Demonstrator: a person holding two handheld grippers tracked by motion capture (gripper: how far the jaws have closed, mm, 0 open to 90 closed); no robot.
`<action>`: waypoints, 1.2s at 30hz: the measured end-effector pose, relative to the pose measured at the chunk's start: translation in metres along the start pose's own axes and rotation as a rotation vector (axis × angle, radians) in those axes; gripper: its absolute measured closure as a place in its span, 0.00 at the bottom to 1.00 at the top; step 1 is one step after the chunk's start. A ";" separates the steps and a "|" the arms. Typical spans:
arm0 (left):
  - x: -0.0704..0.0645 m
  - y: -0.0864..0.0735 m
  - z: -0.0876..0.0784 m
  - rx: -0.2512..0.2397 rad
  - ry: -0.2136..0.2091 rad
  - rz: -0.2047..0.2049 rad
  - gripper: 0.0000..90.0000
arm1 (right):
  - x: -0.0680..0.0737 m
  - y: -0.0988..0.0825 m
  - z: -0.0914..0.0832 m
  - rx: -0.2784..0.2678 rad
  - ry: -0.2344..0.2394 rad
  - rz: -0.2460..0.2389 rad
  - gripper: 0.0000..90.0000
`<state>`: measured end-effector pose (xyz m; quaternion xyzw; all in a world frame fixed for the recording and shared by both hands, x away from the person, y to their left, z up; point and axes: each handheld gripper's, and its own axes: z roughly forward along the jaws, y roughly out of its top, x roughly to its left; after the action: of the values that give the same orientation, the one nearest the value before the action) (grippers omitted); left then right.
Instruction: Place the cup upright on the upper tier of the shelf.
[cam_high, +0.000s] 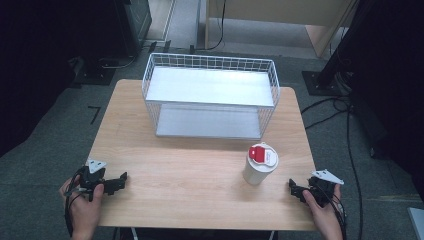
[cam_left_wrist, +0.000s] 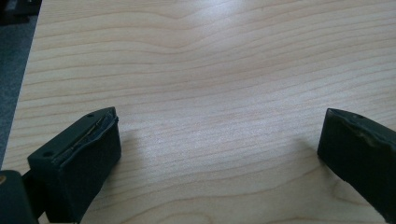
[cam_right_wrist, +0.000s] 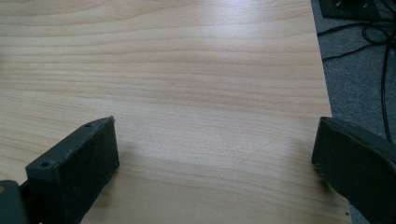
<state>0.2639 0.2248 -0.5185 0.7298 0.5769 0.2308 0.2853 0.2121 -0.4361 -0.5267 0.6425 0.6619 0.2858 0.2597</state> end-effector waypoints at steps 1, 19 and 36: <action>0.000 0.000 0.000 0.000 0.000 0.000 0.00 | 0.000 0.000 0.000 0.001 0.000 0.000 0.00; 0.000 0.000 0.000 0.000 0.000 -0.001 0.00 | 0.028 0.008 -0.015 -0.091 0.094 -0.050 0.12; 0.000 0.000 0.000 0.000 0.000 0.000 0.00 | 0.070 0.014 -0.023 -0.142 0.249 -0.086 0.13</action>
<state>0.2640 0.2248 -0.5185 0.7296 0.5770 0.2308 0.2854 0.2030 -0.3675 -0.4990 0.5530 0.6941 0.3981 0.2322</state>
